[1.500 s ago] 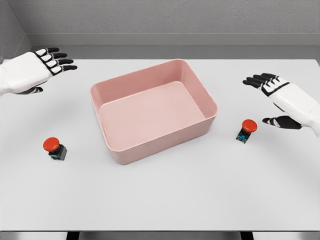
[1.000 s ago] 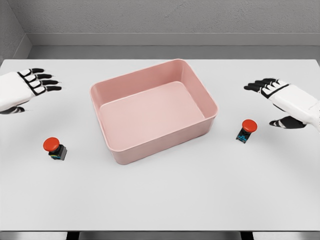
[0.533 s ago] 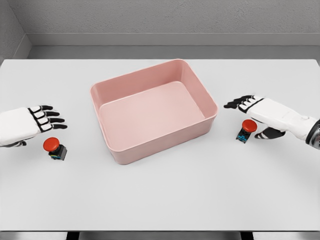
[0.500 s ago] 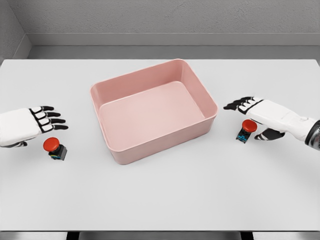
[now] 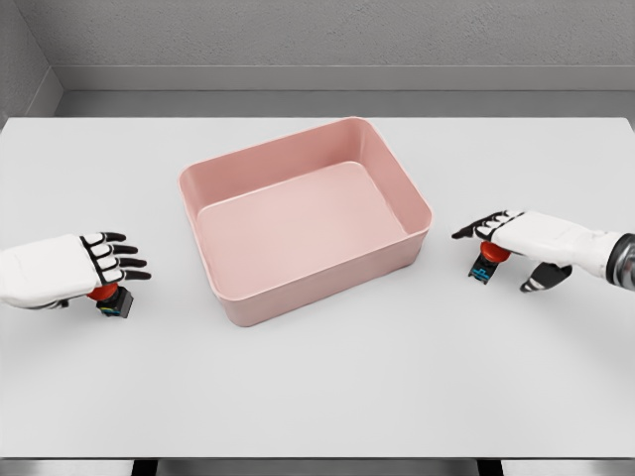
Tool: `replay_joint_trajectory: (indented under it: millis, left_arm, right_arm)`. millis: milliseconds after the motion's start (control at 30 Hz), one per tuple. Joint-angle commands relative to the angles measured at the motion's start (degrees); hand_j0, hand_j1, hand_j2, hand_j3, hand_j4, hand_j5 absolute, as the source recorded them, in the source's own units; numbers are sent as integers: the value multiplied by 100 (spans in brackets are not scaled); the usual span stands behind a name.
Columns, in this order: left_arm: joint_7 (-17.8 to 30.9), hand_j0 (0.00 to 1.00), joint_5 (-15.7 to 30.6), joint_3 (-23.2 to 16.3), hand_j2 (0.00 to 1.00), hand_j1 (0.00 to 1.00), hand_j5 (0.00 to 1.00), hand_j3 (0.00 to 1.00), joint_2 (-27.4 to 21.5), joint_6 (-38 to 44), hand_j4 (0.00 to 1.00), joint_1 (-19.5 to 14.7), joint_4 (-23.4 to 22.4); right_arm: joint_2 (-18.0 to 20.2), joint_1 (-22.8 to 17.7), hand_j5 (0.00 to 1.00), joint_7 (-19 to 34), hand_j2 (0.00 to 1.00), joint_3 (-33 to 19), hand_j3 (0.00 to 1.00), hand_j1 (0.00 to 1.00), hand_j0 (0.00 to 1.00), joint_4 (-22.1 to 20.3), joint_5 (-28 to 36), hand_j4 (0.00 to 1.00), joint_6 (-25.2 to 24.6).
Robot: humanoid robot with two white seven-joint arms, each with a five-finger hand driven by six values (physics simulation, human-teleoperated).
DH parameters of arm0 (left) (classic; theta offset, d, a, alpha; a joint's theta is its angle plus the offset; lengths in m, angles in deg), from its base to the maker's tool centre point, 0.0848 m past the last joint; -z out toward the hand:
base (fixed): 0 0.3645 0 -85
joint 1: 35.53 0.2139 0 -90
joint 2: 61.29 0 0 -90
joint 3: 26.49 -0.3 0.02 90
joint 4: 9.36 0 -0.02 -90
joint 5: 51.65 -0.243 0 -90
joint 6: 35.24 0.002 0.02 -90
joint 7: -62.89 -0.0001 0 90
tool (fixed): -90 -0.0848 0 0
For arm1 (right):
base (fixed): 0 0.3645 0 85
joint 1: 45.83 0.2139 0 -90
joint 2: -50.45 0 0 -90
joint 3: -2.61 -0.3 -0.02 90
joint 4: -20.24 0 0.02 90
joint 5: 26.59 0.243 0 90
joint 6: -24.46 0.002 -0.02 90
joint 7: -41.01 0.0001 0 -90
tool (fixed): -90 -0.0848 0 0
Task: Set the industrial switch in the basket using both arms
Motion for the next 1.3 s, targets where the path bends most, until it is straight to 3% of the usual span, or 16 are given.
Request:
replay_joint_trajectory:
  millis: [0, 33, 167, 500, 567, 733, 867, 1067, 1133, 1267]
  left_arm:
    - [142, 100, 24, 3, 100, 100, 100, 100, -15, -1, 100, -9, 39]
    - [238, 100, 33, 3, 100, 100, 100, 100, -15, -1, 100, -9, 48]
    - [441, 76, 24, -6, 76, 76, 76, 76, -15, -1, 76, 0, 241]
    - [590, 36, 24, -23, 36, 36, 36, 36, -32, -1, 36, -18, 294]
    - [827, 28, 41, -23, 28, 28, 28, 28, -32, -1, 28, -18, 294]
    - [836, 24, 59, -23, 24, 24, 24, 24, -41, -1, 24, -18, 311]
    - [827, 24, 94, 12, 24, 24, 24, 24, -50, -1, 24, -53, 311]
    - [836, 25, 138, 267, 25, 25, 25, 25, -68, -1, 25, -132, 294]
    - [836, 25, 129, 275, 25, 25, 25, 25, -59, -1, 25, -228, 294]
    - [828, 27, 129, 381, 27, 27, 27, 27, -59, -1, 27, -430, 285]
  right_arm:
    - [-3, 9, 99, 228, 99, -6, 99, 99, 99, -4, 22, 99, -58]
    - [-3, 53, 99, 228, 99, -6, 99, 99, 99, -4, 22, 99, -49]
    - [-11, 123, 98, 228, 98, 2, 98, 98, 98, -4, 22, 98, -216]
    - [-38, 211, 93, 228, 93, 29, 93, 93, 93, -47, 39, 93, -216]
    - [-170, 246, 94, 228, 94, 38, 94, 94, 94, -48, 39, 94, -225]
    - [-222, 246, 93, 228, 93, 73, 93, 93, 93, -48, 39, 93, -216]
    - [-222, 264, 72, 228, 72, 82, 72, 72, 72, -48, 39, 72, -181]
    - [-214, 272, 60, 228, 60, 99, 60, 60, 60, -48, 39, 60, -146]
    - [-214, 272, 51, 228, 51, 161, 51, 51, 51, -48, 39, 51, -129]
    - [-205, 272, 45, 228, 45, 178, 45, 45, 45, -48, 30, 45, -120]
